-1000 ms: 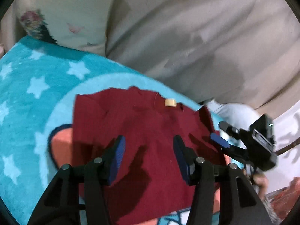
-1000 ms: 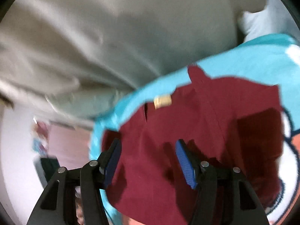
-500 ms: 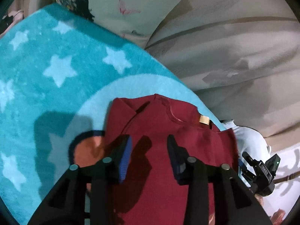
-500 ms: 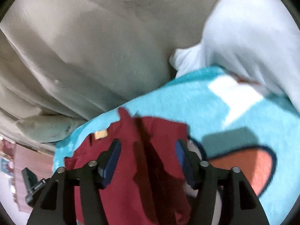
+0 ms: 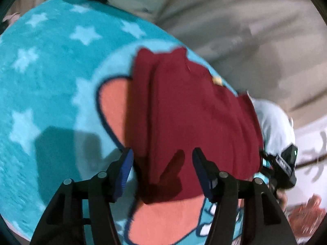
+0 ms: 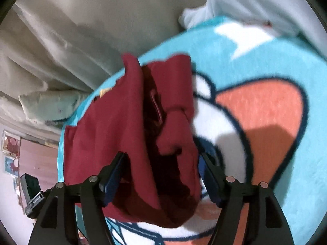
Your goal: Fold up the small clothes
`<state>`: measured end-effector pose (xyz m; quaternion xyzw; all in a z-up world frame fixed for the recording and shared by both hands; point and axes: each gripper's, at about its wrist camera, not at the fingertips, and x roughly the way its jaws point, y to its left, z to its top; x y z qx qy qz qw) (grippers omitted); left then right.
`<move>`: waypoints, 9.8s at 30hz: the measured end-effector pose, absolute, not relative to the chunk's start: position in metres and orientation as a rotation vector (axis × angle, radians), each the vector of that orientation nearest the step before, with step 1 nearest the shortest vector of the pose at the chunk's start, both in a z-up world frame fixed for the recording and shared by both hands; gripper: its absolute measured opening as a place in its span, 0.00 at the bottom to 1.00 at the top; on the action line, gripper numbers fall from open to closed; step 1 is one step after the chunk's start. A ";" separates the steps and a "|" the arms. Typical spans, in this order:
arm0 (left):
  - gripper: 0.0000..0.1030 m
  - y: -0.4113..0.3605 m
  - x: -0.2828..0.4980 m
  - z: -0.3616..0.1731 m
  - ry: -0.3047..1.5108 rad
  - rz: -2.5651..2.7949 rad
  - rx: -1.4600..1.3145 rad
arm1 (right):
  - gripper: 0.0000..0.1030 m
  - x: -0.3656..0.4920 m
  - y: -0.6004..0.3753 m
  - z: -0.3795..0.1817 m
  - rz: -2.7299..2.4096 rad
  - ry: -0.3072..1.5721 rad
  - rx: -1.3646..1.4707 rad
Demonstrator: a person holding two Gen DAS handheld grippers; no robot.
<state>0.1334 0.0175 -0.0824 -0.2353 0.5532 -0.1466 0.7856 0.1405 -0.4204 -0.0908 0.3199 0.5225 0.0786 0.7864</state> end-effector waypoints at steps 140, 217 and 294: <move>0.70 0.054 -0.131 0.008 0.951 0.526 -0.388 | 0.53 0.020 -0.212 -0.058 0.563 1.208 0.206; 0.32 -0.017 0.030 -0.020 1.030 -0.082 -0.515 | 0.16 0.158 -0.369 -0.012 0.285 1.051 0.368; 0.86 -0.127 -0.056 0.047 0.719 0.052 0.021 | 0.48 -0.018 -0.376 -0.013 0.204 0.997 0.336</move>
